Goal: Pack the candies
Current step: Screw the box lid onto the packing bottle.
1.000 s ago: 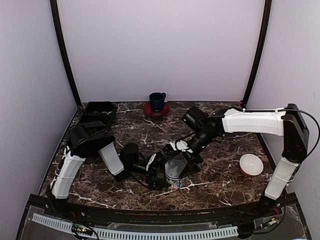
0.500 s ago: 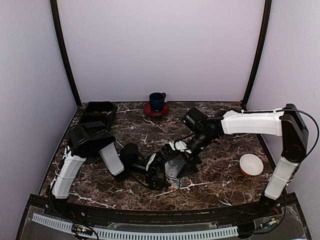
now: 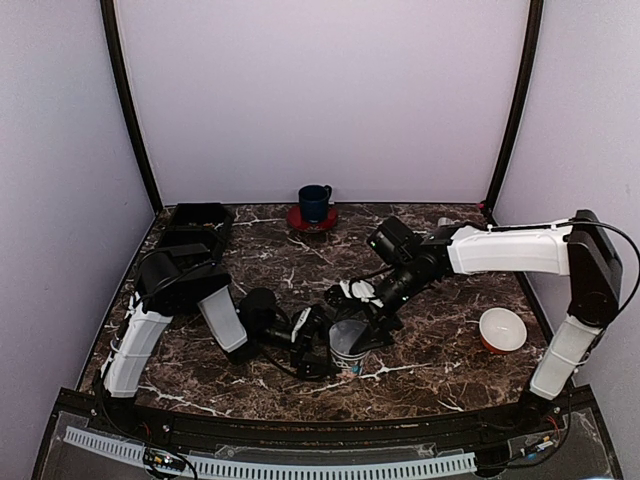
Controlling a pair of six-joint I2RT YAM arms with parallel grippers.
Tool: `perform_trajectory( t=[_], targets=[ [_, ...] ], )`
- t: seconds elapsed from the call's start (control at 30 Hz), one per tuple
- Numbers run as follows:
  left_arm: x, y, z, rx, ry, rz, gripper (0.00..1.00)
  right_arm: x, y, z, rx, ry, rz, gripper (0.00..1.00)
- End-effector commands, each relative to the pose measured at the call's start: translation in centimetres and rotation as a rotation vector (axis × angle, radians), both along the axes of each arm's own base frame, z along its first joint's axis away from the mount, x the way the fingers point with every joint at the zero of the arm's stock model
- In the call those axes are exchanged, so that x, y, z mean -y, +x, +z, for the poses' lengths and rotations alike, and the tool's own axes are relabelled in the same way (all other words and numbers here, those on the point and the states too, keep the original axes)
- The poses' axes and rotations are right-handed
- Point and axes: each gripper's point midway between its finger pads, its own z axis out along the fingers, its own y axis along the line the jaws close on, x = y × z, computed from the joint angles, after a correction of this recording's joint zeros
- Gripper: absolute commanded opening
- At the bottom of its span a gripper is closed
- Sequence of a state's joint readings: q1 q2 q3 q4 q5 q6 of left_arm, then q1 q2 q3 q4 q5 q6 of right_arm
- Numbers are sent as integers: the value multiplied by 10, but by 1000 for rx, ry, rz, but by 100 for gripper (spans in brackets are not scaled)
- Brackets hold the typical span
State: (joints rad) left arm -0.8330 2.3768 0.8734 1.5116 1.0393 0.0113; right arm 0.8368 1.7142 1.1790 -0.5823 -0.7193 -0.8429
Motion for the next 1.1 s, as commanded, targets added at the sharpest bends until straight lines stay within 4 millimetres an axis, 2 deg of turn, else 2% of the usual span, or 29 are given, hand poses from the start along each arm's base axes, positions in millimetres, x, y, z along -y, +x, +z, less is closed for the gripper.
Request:
perform_trajectory(
  t=[0.0, 0.17, 0.33, 0.6, 0.73, 0.97, 1.07],
  targets=[
    [-10, 8, -22, -130, 78, 71, 82, 9, -4, -11, 11, -25, -35, 89],
    [-9, 8, -23, -135, 80, 67, 82, 11, -8, -7, 14, -15, -29, 95],
    [-9, 8, -23, -136, 80, 61, 82, 12, -4, -9, 26, -33, -34, 95],
    [-9, 9, -24, -136, 83, 74, 82, 8, 0, -12, 20, -37, -50, 87],
    [-9, 21, -26, -126, 85, 153, 82, 5, 4, -7, 18, -17, -85, 81],
    [-14, 46, -21, -91, 74, 334, 82, 4, 23, -9, 55, 21, -268, 81],
    [-19, 57, -19, -77, 70, 419, 82, 5, 31, 1, 69, 65, -361, 81]
  ],
)
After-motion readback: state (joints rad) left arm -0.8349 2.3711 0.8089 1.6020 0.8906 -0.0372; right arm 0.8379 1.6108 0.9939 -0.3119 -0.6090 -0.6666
